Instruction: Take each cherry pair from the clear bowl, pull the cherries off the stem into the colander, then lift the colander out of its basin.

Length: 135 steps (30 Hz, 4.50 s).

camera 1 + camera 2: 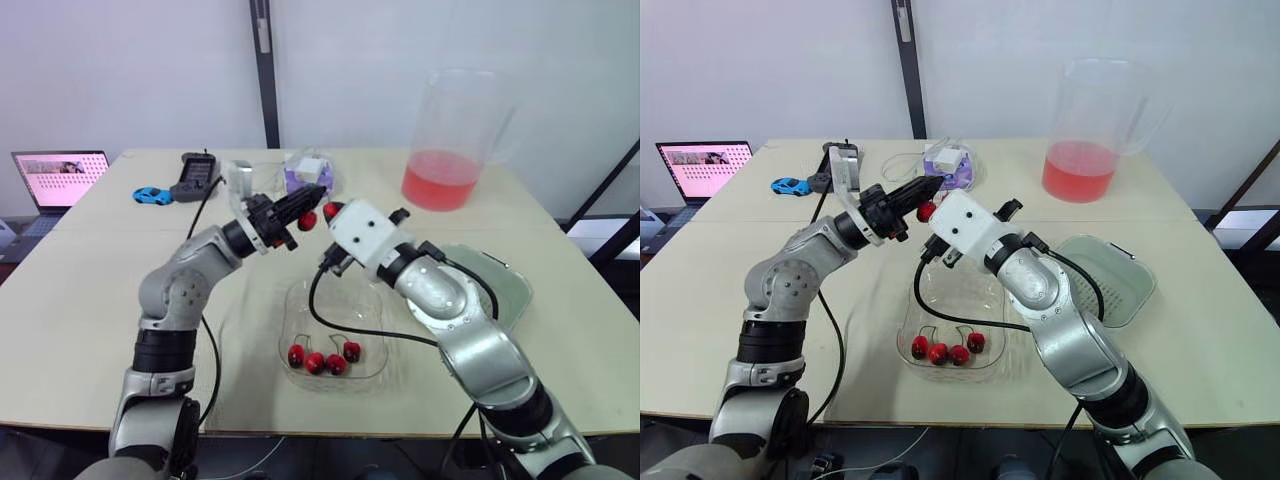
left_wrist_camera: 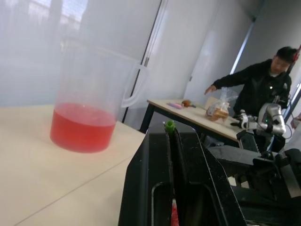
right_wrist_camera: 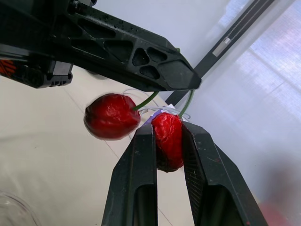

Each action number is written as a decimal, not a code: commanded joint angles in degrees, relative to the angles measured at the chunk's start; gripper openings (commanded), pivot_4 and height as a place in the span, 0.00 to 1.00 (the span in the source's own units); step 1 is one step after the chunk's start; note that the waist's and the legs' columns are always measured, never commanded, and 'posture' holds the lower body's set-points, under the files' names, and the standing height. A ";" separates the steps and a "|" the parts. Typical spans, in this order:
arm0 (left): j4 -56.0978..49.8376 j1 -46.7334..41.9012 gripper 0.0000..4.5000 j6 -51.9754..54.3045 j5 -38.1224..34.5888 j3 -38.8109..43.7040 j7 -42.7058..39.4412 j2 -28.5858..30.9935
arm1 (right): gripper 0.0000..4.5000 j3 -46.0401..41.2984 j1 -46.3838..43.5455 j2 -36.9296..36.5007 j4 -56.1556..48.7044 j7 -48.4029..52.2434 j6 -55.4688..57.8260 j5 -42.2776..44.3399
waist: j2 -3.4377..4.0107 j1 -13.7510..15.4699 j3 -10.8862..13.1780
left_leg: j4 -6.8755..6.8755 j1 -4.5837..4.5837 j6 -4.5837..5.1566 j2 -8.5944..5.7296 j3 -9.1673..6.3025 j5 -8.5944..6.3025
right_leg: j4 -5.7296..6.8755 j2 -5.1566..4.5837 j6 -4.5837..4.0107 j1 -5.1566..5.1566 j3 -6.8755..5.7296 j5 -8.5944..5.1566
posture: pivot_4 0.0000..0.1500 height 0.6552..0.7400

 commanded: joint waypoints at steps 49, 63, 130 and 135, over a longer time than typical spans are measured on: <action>0.35 -2.10 0.00 -3.37 -0.83 1.71 -0.59 -1.74 | 0.58 -6.24 1.74 2.00 -6.39 6.74 3.62 0.70 | 0.00 0.02 0.00 | 0.00 0.00 0.00 0.00 0.00 0.00 | 0.00 0.00 0.00 0.00 0.00 0.00 | 1.00 0.92; 2.13 -4.66 0.00 -0.46 -1.40 -3.81 -16.32 2.28 | 1.00 -52.56 -9.17 2.74 -7.15 35.07 43.94 45.13 | 0.04 0.03 0.01 | -0.04 0.03 0.02 -0.01 0.00 -0.01 | 0.00 0.00 0.00 0.04 -0.01 0.00 | 1.00 0.92; -0.17 -4.27 0.00 2.43 -1.10 -7.09 -21.86 0.80 | 0.40 -38.37 5.97 -15.54 2.48 8.21 18.89 78.71 | 0.02 0.09 0.02 | 0.01 0.02 0.05 0.00 0.02 -0.02 | -0.05 0.02 0.01 0.08 0.01 -0.01 | 1.00 0.92; -0.13 -4.35 0.00 2.26 -1.04 -7.12 -21.79 0.70 | 0.29 -37.37 6.22 -16.16 2.82 7.81 18.34 79.29 | 0.02 0.10 0.02 | 0.01 0.02 0.04 0.00 0.02 -0.02 | -0.05 0.02 0.01 0.08 0.01 -0.01 | 1.00 0.92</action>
